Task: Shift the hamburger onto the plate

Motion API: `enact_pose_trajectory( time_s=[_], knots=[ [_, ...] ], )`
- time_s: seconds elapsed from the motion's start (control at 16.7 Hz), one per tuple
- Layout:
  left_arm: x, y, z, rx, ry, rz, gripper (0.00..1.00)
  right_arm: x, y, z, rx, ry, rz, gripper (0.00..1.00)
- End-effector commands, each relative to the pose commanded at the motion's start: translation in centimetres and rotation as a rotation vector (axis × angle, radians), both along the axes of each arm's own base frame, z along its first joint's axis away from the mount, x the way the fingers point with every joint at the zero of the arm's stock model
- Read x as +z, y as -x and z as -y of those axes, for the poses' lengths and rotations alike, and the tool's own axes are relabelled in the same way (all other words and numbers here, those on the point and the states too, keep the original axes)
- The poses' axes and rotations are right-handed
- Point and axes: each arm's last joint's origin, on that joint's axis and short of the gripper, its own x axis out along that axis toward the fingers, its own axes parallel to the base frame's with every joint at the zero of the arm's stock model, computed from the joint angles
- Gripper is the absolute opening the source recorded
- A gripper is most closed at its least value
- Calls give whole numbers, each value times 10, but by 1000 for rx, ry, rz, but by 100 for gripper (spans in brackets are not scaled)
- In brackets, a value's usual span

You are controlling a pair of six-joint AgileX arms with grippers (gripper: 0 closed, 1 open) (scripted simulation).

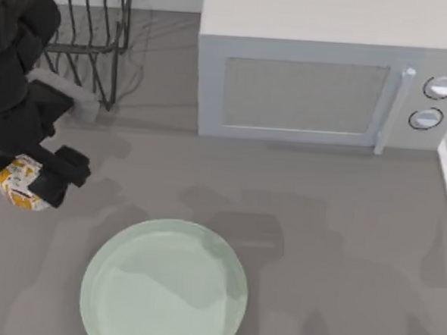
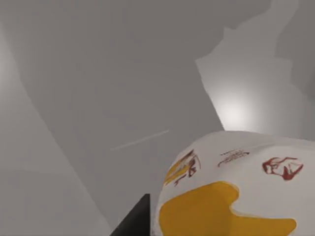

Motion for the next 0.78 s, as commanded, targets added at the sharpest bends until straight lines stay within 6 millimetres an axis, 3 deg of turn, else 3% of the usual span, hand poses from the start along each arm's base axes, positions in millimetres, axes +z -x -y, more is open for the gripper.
enact_pose_trajectory(
  time_s=[0.36,0.78],
  knots=[
    [-12,5,48,516,-67,-60,0,0,0,0,0,0,0,100],
    [-30,32,106,1250,-204,-58,0,0,0,0,0,0,0,100]
  ],
)
